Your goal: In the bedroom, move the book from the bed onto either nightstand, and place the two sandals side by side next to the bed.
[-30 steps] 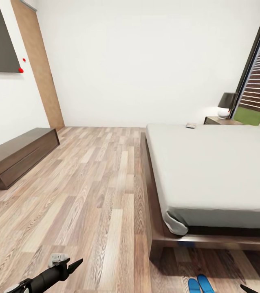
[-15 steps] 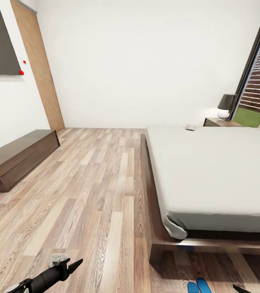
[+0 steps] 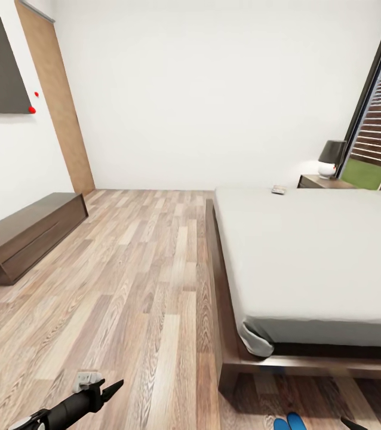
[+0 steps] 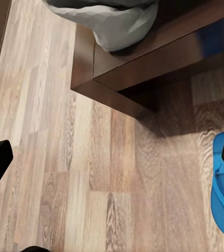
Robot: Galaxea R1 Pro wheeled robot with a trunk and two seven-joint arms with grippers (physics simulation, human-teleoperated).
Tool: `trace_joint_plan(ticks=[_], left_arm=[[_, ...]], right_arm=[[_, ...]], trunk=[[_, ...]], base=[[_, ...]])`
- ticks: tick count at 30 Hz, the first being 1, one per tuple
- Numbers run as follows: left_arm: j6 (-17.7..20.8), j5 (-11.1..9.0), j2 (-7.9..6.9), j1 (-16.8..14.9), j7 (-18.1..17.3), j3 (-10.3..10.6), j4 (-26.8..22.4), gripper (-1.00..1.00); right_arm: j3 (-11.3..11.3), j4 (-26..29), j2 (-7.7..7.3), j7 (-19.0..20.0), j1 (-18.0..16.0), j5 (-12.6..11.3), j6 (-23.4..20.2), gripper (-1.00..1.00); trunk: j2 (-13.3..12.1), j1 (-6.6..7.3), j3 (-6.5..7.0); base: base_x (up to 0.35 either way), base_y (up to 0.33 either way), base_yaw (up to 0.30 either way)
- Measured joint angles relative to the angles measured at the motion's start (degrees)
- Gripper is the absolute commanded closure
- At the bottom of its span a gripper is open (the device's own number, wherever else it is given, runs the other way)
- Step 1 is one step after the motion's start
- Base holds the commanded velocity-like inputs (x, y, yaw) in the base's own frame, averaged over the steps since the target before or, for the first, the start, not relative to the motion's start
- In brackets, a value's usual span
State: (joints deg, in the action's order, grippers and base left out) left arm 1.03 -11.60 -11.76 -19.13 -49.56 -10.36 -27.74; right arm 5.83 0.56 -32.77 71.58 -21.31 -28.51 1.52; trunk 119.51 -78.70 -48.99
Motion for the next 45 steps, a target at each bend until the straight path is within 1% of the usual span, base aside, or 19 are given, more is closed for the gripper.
trace_joint_plan(ticks=[38, 45], left_arm=[[-0.03, 0.0, 0.16, 0.0, 0.04, 0.03, 0.01, -1.0], [-0.07, 0.0, 0.16, 0.0, 0.0, 0.02, 0.01, -1.0]], right_arm=[[-0.01, 0.01, 0.0, 0.0, 0.01, -0.04, 0.0, -1.0], [-0.04, 0.01, 0.0, 0.0, 0.0, -0.02, 0.0, -1.0]], trunk=[[-15.24, 8.35, 6.82], [-15.26, 8.36, 6.83]], base=[[0.0, 0.0, 0.0], [0.0, 0.0, 0.0]])
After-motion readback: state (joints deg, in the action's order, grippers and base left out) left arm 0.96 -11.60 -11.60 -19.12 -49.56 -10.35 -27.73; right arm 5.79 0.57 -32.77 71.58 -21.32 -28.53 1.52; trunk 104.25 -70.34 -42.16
